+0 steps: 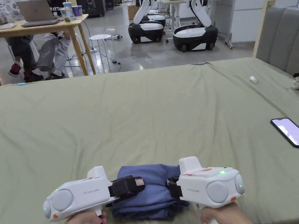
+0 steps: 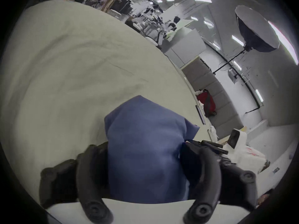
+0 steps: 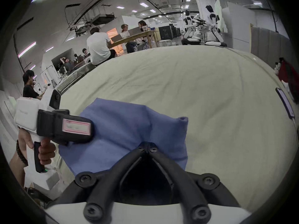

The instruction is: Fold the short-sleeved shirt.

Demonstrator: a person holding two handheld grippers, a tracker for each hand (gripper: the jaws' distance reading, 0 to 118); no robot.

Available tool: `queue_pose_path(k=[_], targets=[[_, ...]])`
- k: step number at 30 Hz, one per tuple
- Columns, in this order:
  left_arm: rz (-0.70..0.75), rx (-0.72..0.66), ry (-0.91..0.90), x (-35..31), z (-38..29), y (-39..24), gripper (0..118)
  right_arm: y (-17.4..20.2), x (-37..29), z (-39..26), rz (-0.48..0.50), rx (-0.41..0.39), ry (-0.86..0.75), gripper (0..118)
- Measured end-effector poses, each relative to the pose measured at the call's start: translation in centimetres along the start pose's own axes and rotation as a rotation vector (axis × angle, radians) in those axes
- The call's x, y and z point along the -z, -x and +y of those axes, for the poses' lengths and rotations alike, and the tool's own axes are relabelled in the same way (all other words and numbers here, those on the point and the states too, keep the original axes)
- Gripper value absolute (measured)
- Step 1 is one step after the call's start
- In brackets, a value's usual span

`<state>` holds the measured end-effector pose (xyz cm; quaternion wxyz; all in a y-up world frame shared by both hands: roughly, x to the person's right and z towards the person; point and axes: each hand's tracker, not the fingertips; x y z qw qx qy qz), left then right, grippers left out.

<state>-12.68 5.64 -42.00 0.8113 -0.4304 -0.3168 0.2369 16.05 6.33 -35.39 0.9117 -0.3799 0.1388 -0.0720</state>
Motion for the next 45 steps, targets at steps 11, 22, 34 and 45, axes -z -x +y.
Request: queue_pose_path(k=[11,22,34,45], targets=[[-0.043,0.057,-0.008,-2.2,0.4,0.5,29,4.4,0.0,1.1,-0.121,-0.104,0.006,0],[0.005,0.05,-0.084,-11.0,3.3,9.3,28,15.4,4.8,4.0,-0.07,-0.25,0.019,0],[0.15,0.044,-0.174,-27.2,7.8,24.3,28,34.0,11.1,10.2,0.015,-0.388,-0.206,0],[0.239,-0.027,-0.256,-38.0,10.3,37.5,28,38.9,15.6,10.3,0.106,-0.442,-0.193,0]])
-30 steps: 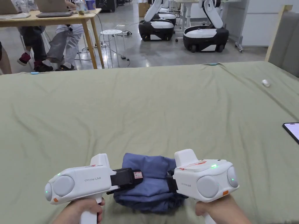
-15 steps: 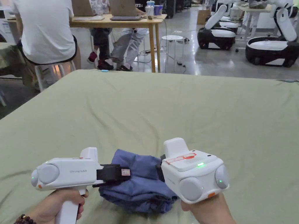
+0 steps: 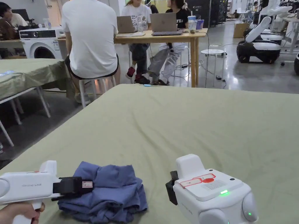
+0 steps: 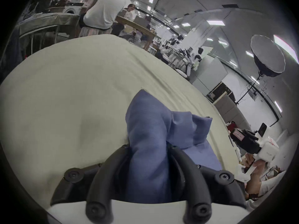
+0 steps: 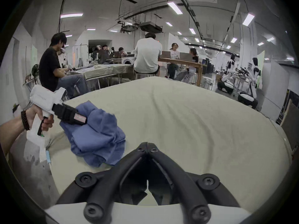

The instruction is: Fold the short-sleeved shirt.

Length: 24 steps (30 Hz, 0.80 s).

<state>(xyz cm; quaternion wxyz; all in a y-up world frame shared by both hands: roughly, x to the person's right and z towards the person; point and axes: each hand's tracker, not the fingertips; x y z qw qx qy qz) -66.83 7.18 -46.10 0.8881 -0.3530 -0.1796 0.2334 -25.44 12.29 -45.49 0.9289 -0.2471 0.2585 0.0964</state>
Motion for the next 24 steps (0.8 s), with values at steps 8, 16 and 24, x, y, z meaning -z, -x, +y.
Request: queue_pose_path(k=[8,16,24], targets=[[0.06,0.034,-0.076,0.1,0.8,0.3,118,-0.2,-0.1,-0.2,0.005,0.017,0.013,0],[0.325,0.078,-0.245,-2.4,0.7,-6.8,112,-0.3,-1.8,0.1,0.009,0.018,0.003,0],[0.618,0.299,-0.498,1.2,-2.2,-20.3,0,-3.3,-4.9,0.8,-0.051,0.039,-0.045,0]])
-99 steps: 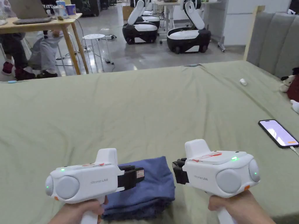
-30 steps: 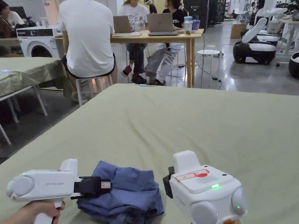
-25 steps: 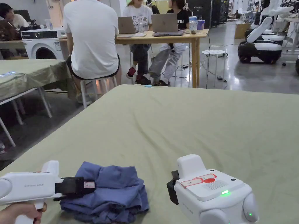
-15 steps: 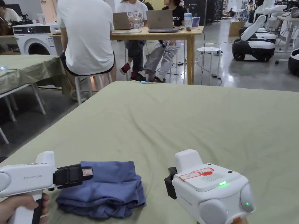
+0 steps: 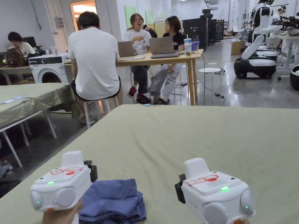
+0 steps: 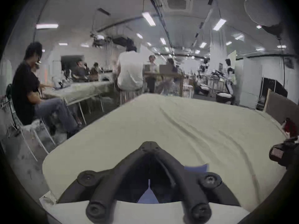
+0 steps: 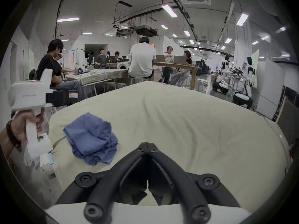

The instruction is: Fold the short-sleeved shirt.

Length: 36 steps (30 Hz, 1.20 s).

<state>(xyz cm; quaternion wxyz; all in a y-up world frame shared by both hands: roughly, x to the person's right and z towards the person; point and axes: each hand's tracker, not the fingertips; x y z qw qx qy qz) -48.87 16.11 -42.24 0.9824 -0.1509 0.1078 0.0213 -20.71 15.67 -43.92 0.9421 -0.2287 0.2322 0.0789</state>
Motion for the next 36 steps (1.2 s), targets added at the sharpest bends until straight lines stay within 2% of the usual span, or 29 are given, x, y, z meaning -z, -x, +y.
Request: queue_pose_path(k=[2,5,9,12,16,19,26,28,30,33,36], targets=[[-0.023,0.076,-0.038,-1.7,0.2,-4.5,0,-1.8,-1.3,0.4,-0.019,0.014,-0.016,0],[-0.064,0.147,-0.079,-1.1,0.4,-7.2,0,-4.8,-3.9,1.3,-0.046,0.035,-0.049,0],[-0.154,0.1,-0.136,-5.5,3.9,-15.7,0,-9.8,-8.0,3.2,-0.113,0.06,-0.129,0],[-0.205,0.163,-0.22,-6.5,6.5,-21.4,0,-13.8,-11.4,4.4,-0.128,0.059,-0.194,0],[-0.265,0.136,-0.255,-7.4,9.8,-28.4,0,-19.5,-14.7,5.6,-0.225,0.086,-0.237,0],[-0.287,0.166,-0.319,-7.6,10.7,-33.1,0,-23.5,-16.3,5.8,-0.289,0.094,-0.257,0],[-0.345,0.087,-0.267,-6.1,11.5,-40.7,0,-32.9,-18.6,5.3,-0.419,0.081,-0.301,0],[-0.357,0.064,-0.254,-4.2,11.9,-42.4,0,-35.5,-18.8,5.0,-0.466,0.104,-0.314,0],[-0.373,0.028,-0.238,-3.5,12.3,-43.8,0,-37.6,-18.8,4.7,-0.469,0.126,-0.32,0],[-0.346,0.057,-0.264,-3.6,12.0,-46.3,0,-39.9,-17.9,3.8,-0.495,0.139,-0.326,0],[-0.352,0.05,-0.264,-2.6,11.6,-47.5,0,-40.7,-17.6,2.9,-0.499,0.159,-0.333,0]])
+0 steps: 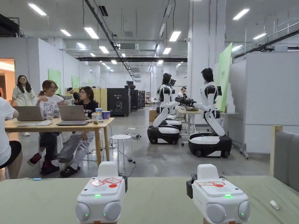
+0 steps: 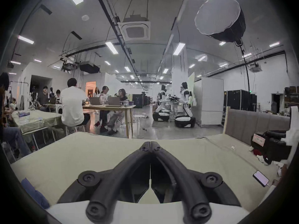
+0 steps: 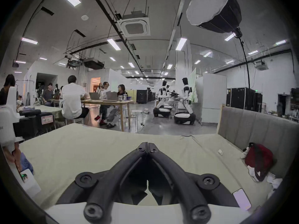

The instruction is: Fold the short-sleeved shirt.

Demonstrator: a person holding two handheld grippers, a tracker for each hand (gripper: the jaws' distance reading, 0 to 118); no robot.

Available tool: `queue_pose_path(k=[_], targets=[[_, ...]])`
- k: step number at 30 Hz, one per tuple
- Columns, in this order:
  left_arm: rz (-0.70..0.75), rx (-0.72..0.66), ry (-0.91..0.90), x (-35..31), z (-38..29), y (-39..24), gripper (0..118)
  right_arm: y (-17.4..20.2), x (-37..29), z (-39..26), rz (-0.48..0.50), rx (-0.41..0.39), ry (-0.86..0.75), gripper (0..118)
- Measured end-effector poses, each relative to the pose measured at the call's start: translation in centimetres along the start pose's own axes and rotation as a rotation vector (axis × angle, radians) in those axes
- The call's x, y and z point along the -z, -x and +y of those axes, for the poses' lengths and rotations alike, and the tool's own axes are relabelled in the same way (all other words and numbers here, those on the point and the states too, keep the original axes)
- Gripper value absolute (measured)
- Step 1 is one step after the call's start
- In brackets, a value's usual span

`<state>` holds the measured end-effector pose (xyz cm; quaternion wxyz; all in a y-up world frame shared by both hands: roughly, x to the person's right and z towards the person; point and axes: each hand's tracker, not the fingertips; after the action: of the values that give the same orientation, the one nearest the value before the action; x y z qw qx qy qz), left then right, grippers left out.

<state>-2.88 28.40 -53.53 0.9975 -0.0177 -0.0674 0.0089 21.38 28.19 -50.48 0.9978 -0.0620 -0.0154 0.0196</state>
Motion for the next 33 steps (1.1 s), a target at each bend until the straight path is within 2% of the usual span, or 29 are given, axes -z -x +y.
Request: queue_pose_path(k=[11,12,13,15,16,18,19,20,21,23,28,33], targets=[[0.009,0.049,0.017,0.3,-1.1,-1.1,0,-1.2,-0.6,0.2,-0.016,0.015,-0.012,0],[0.008,0.052,0.02,0.4,-1.2,-1.1,3,-1.2,-1.1,0.4,-0.014,0.018,-0.015,0],[0.004,0.053,0.024,0.3,-1.2,-1.1,12,-1.2,-1.2,0.5,-0.012,0.021,-0.017,0],[-0.006,0.041,0.024,0.3,-1.1,-1.1,37,-1.1,-1.4,0.5,-0.012,0.025,-0.018,4],[-0.004,0.037,0.024,0.2,-1.0,-1.2,46,-1.0,-1.2,0.3,-0.01,0.027,-0.019,13],[0.002,0.031,0.021,0.2,-1.0,-1.3,68,-0.9,-1.2,0.2,0.009,0.025,-0.018,62],[-0.004,0.03,0.028,0.0,-0.9,-1.3,81,-0.7,-1.2,0.2,0.017,0.022,-0.012,82],[-0.01,0.025,0.033,0.0,-0.9,-1.3,101,-0.7,-1.0,-0.1,0.015,0.018,-0.011,104],[-0.013,0.024,0.037,0.0,-0.9,-1.3,118,-0.5,-1.1,-0.2,0.013,0.012,-0.017,117],[-0.001,0.044,0.017,-0.8,-0.8,-1.7,118,-0.1,-1.5,-0.4,-0.004,0.01,-0.066,118],[0.003,0.06,0.018,-0.6,-0.7,-1.5,118,0.1,-2.0,-0.2,0.012,0.014,-0.044,118],[-0.009,0.018,0.031,-0.6,-0.3,-0.7,118,0.0,-1.8,-0.6,-0.043,0.013,-0.066,118]])
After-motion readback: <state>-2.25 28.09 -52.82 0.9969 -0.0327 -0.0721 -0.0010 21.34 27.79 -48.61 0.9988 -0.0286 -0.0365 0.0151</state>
